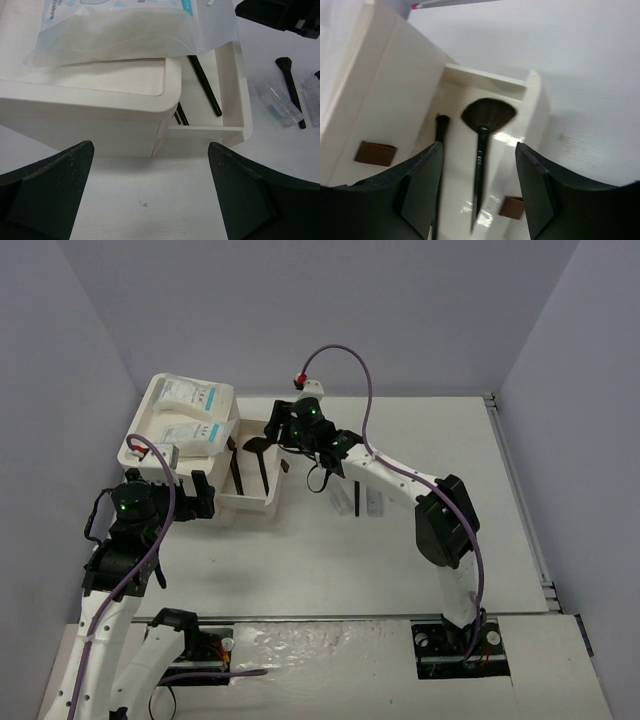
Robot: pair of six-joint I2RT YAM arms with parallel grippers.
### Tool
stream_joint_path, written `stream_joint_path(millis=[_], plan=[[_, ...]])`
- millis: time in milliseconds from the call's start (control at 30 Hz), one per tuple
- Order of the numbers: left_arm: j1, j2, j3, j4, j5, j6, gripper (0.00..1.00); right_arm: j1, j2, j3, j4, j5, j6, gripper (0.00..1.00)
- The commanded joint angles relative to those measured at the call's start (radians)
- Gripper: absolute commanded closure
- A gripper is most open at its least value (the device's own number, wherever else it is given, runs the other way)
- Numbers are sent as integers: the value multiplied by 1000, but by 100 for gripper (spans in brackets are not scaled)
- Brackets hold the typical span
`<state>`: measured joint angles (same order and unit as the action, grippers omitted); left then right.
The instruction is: Organize the makeup
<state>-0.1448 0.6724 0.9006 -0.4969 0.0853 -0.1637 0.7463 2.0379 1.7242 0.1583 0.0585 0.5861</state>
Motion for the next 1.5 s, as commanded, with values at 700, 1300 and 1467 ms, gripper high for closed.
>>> stream_joint_path(millis=[700, 1300, 1467], plan=[[-5, 11, 23, 44, 7, 0, 3, -213, -21, -306, -254, 259, -128, 58], [-4, 12, 23, 44, 10, 0, 3, -228, 0, -325, -249, 269, -152, 100], [-4, 15, 23, 44, 11, 0, 3, -224, -106, -310, -271, 302, -194, 100]])
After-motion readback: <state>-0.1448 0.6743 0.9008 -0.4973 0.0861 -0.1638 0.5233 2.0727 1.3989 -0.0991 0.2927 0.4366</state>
